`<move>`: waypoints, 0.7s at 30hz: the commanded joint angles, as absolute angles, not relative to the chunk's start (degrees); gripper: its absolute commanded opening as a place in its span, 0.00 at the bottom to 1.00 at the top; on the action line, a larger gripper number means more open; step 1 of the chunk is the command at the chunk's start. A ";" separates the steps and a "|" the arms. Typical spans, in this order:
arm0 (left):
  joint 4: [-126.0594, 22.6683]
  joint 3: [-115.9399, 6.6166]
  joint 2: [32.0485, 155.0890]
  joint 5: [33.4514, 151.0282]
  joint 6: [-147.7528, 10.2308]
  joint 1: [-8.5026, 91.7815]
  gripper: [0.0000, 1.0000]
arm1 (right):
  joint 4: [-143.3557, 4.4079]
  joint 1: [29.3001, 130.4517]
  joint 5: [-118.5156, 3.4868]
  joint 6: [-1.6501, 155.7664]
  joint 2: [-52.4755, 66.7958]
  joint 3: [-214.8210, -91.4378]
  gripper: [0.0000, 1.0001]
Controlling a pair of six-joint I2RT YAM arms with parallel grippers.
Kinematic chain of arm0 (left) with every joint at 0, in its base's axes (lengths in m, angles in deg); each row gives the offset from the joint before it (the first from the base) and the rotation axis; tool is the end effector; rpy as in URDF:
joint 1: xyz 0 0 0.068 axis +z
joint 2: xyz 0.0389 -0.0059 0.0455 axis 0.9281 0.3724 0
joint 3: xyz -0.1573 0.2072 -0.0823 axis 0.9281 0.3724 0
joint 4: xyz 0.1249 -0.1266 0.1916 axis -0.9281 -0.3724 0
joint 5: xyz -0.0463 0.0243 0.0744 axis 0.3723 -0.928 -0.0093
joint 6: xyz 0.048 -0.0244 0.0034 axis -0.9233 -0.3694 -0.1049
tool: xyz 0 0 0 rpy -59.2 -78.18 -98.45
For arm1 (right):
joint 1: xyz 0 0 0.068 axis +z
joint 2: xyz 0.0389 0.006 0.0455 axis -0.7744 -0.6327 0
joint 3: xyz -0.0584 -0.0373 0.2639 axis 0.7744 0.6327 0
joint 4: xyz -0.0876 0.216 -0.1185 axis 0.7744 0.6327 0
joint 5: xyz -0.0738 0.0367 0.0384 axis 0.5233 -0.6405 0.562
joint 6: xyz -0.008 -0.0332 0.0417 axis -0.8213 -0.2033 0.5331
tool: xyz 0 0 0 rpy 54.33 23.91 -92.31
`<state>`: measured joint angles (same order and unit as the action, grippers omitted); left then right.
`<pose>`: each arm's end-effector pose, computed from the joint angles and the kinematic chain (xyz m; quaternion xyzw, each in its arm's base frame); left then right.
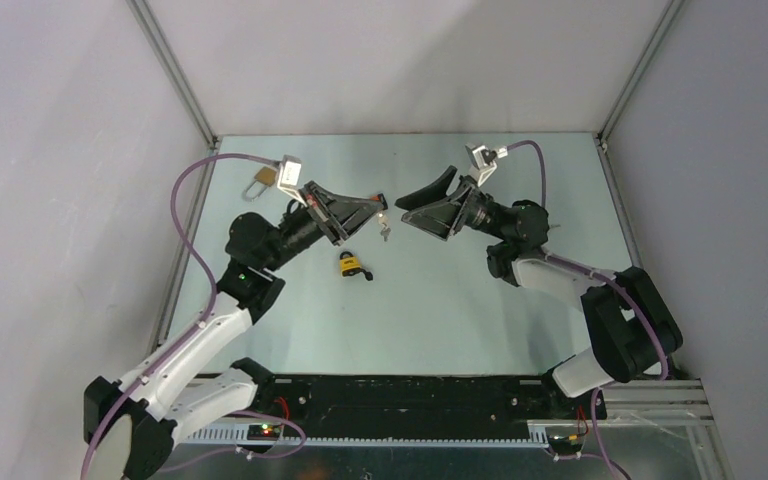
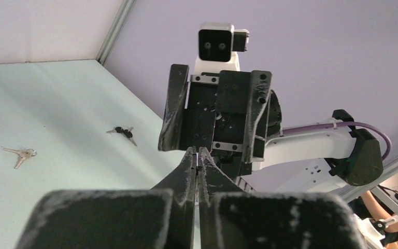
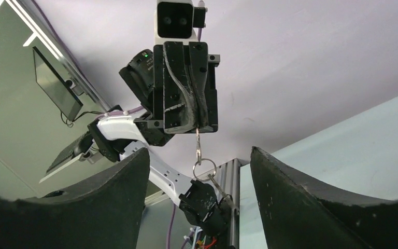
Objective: Unlock with the key
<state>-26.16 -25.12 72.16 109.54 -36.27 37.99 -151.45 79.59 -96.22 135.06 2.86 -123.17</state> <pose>0.1813 -0.1232 0.3674 0.1047 0.6022 -0.5767 0.5421 0.2497 0.1668 0.3318 -0.2253 0.4688 0.7219 0.4564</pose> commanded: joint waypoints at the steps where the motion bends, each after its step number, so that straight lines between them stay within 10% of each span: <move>1: -21.42 -26.61 73.29 108.92 -34.39 36.81 0.00 | -154.63 80.83 -95.77 135.79 1.83 -125.98 0.65; 9: -18.60 -27.16 75.38 109.62 -33.26 36.07 0.00 | -154.54 81.56 -96.05 136.22 0.96 -126.46 0.41; 21: -17.73 -26.98 75.62 108.93 -33.42 35.98 0.00 | -154.30 82.55 -97.70 136.51 -0.22 -126.97 0.30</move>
<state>-21.24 -25.12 75.92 109.61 -33.75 36.39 -151.78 82.04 -96.55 136.28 0.32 -124.74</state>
